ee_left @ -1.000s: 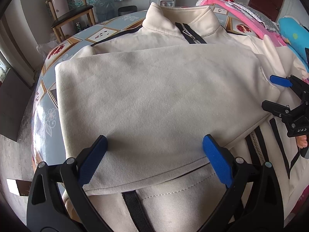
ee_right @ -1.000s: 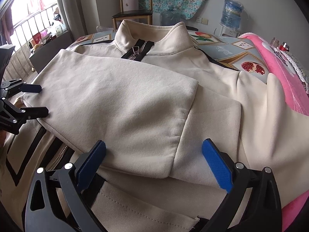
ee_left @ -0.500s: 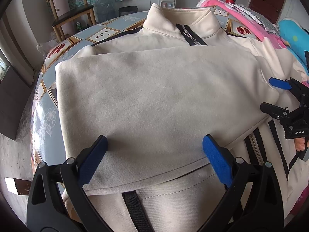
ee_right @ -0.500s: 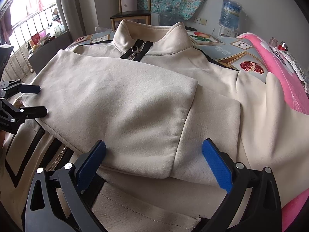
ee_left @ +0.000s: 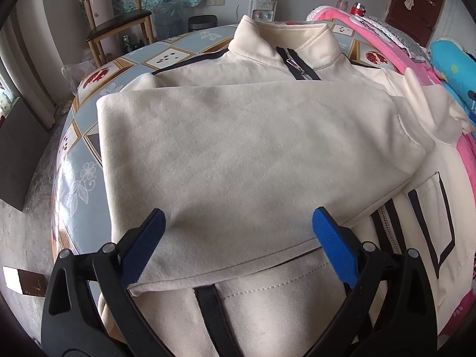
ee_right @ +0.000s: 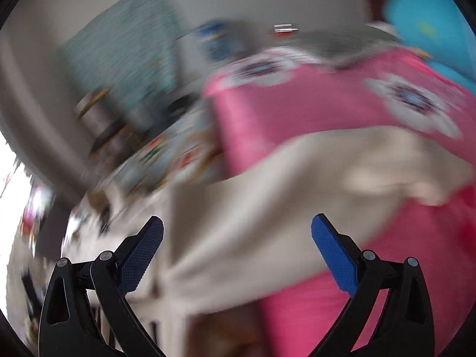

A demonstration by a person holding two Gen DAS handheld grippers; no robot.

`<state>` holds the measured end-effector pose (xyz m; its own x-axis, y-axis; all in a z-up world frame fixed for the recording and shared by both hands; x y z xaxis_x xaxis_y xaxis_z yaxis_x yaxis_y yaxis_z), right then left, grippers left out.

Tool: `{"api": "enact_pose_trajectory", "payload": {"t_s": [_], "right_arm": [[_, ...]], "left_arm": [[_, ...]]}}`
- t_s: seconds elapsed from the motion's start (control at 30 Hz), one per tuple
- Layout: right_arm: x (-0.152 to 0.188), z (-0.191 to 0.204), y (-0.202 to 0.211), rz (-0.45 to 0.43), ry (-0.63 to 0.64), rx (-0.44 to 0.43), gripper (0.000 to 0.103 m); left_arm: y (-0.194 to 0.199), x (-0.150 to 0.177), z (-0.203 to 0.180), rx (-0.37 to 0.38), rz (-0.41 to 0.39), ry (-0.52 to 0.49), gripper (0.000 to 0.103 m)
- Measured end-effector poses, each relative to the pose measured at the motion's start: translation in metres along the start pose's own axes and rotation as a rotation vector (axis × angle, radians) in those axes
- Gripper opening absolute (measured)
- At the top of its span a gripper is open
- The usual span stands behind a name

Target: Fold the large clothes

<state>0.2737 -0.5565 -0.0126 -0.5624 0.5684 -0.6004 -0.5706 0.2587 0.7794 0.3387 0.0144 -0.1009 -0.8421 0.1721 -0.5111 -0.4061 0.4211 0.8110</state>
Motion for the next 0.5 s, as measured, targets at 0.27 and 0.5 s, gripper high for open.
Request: {"api": "enact_pose_trajectory", "payload": {"t_s": [0.27,0.5], "right_arm": [[-0.047,-0.183,-0.057,0.158,-0.481,0.046,0.091],[-0.047,-0.196,-0.08,0.166,-0.553,0.043,0.078]], "left_arm": [[-0.003,0.002,0.008,-0.017,-0.004,0.045,0.096],[-0.008,0.0,0.007,-0.055,0.001,0.042,0.096]]}}
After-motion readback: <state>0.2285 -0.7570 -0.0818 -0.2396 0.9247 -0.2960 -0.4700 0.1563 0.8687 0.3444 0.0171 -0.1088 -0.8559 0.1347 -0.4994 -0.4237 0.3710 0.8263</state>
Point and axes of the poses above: each gripper's, at about its wrist camera, not at the fingertips, and y roughly against the way its jaws point, z to its left, x to its underside, the point moved 5 cm from there along -y, roughly the way its jaws point, and after that the axes turned 15 degrees about x, right-handed, at the moved point
